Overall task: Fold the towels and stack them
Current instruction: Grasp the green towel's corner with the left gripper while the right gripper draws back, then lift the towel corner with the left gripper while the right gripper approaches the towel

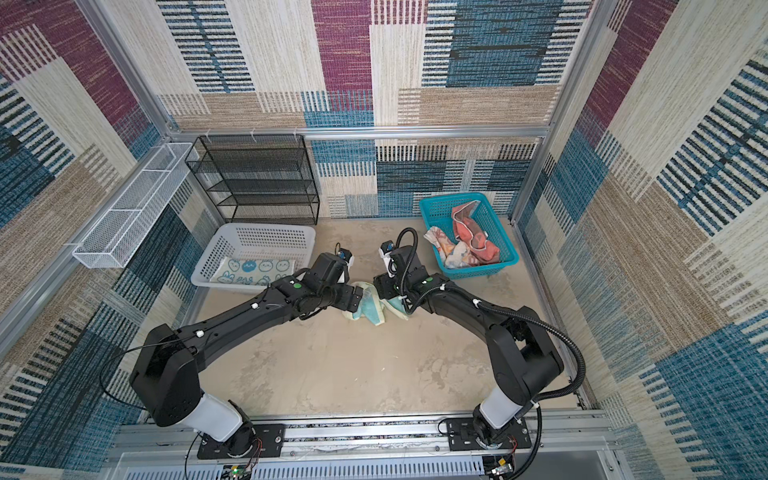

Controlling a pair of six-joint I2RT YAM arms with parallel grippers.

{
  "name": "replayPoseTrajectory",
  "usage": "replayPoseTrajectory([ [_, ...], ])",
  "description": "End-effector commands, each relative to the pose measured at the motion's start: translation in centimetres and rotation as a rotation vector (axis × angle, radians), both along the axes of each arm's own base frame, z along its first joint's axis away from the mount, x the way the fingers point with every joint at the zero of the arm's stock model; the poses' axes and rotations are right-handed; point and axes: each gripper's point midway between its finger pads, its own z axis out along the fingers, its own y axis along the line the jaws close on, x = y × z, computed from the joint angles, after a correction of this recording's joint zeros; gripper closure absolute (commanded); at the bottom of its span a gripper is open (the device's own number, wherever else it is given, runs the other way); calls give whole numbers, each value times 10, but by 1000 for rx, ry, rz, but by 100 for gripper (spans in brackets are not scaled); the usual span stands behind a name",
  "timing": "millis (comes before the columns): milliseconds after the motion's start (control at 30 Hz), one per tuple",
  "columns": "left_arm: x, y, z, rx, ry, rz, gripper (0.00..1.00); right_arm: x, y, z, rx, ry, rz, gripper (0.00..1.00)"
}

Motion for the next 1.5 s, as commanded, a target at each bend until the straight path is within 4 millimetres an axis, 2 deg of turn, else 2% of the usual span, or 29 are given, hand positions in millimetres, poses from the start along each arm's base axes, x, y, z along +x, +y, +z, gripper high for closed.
replayPoseTrajectory([
  [0,-14,-28,-6,126,-49,-182,6,5,-38,0,31,12,-128,22],
  [100,-25,-57,-15,244,-97,-317,1,2,-62,3,52,14,-167,22],
  [233,-44,-99,-25,350,-149,-529,1,-1,-79,18,40,-28,-204,19],
  [333,-55,-122,-32,422,-196,-642,1,0,-95,30,86,-45,-273,18],
  [533,-47,-138,-51,518,-210,-697,4,-4,-117,45,125,-81,-352,16],
  [733,-41,-145,-68,560,-204,-721,14,-8,-136,50,143,-93,-402,15],
  [1000,-27,-151,-84,584,-204,-719,35,-10,-146,43,152,-83,-427,14],
  [1167,-16,-152,-84,562,-204,-707,52,-8,-151,40,148,-82,-439,14],
  [1200,-16,-153,-84,557,-200,-709,59,-7,-151,39,149,-81,-439,14],
  [1333,-17,-155,-85,524,-179,-714,76,-5,-152,36,143,-73,-439,14],
  [1400,-19,-155,-86,512,-168,-712,100,-4,-152,34,144,-67,-437,14],
  [1467,-21,-154,-87,508,-159,-707,100,-4,-150,34,147,-70,-426,14],
])
